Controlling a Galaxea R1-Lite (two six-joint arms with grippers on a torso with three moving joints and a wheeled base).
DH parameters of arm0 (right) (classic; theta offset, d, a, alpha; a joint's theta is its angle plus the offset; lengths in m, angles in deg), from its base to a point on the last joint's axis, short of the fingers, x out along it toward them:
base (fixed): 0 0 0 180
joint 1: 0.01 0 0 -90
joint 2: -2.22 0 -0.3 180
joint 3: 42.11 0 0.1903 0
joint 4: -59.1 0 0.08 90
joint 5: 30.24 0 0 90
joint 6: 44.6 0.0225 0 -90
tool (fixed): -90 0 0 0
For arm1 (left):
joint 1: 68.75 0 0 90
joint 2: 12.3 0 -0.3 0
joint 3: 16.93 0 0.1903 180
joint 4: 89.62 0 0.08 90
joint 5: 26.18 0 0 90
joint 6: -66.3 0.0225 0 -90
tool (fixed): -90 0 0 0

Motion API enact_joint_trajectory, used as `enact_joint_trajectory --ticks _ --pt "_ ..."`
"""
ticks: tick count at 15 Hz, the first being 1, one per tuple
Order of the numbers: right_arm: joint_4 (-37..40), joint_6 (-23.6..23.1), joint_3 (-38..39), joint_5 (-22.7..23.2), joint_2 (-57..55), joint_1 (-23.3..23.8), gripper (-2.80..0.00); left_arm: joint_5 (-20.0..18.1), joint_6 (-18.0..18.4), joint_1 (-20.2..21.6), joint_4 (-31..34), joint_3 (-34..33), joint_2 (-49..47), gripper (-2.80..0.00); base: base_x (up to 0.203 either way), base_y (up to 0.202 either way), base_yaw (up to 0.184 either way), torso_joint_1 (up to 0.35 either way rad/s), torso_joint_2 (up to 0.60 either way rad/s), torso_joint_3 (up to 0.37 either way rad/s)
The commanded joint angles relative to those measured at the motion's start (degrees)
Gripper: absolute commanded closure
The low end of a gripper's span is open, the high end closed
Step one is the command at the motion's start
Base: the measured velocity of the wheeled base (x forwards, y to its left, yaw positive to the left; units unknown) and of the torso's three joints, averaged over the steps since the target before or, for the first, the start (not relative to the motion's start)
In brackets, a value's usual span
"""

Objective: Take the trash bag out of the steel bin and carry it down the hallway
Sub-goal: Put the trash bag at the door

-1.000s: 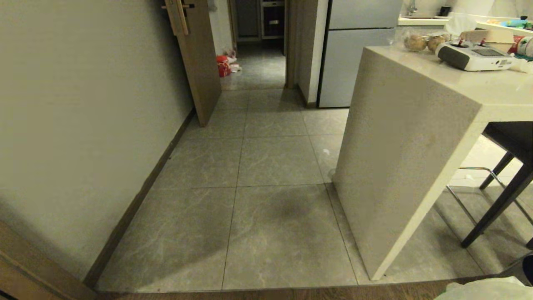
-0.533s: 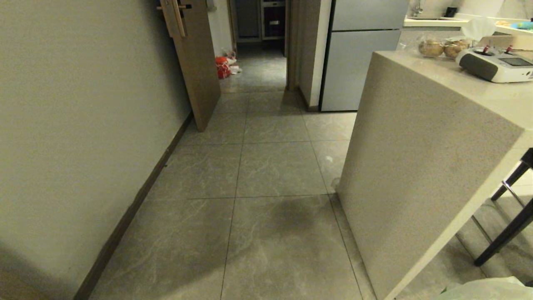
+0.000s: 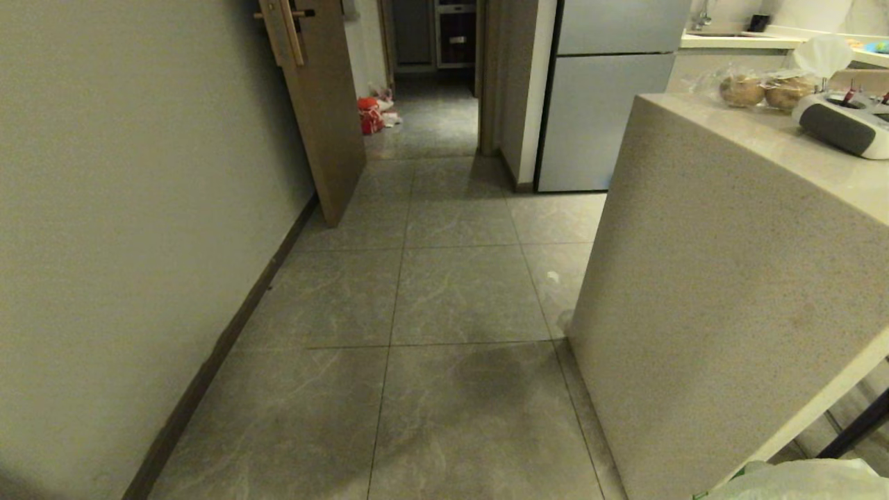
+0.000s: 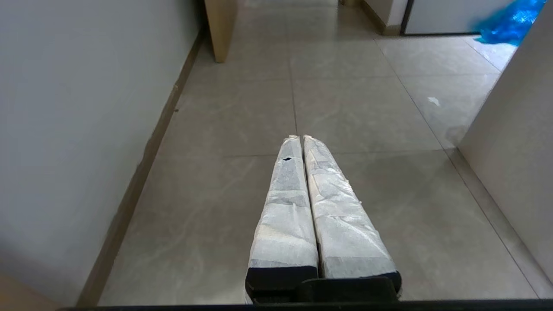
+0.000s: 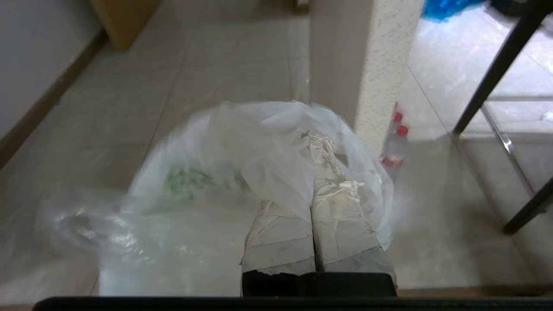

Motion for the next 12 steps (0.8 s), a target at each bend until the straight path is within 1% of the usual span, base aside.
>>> enact_joint_trajectory --ticks 1,3,6,8,12 --pt "0.12 0.01 0.02 -0.02 -0.04 -0.05 0.00 0.02 -0.10 0.04 -0.07 -0.09 -0.06 0.00 0.000 0.000 0.000 0.000 0.00 0.000" --pt "0.12 -0.07 0.02 -0.02 -0.11 -0.09 0.00 0.02 -0.02 0.03 -0.07 -0.03 -0.06 0.00 0.033 0.145 0.004 0.004 0.01 0.003" --pt "0.12 0.01 0.02 -0.02 -0.11 -0.01 0.00 0.02 -0.01 -0.04 -0.07 -0.09 -0.06 0.00 0.172 0.183 0.001 0.004 0.00 0.000" --pt "0.12 0.01 0.02 -0.02 -0.03 -0.07 0.00 0.02 -0.01 0.04 -0.06 -0.07 -0.06 0.00 0.184 0.057 0.000 0.002 0.00 0.002" --pt "0.12 -0.04 -0.06 -0.02 -0.08 -0.06 0.00 0.02 -0.01 0.04 -0.07 -0.09 -0.06 0.00 0.190 0.003 0.001 0.001 0.00 -0.001"
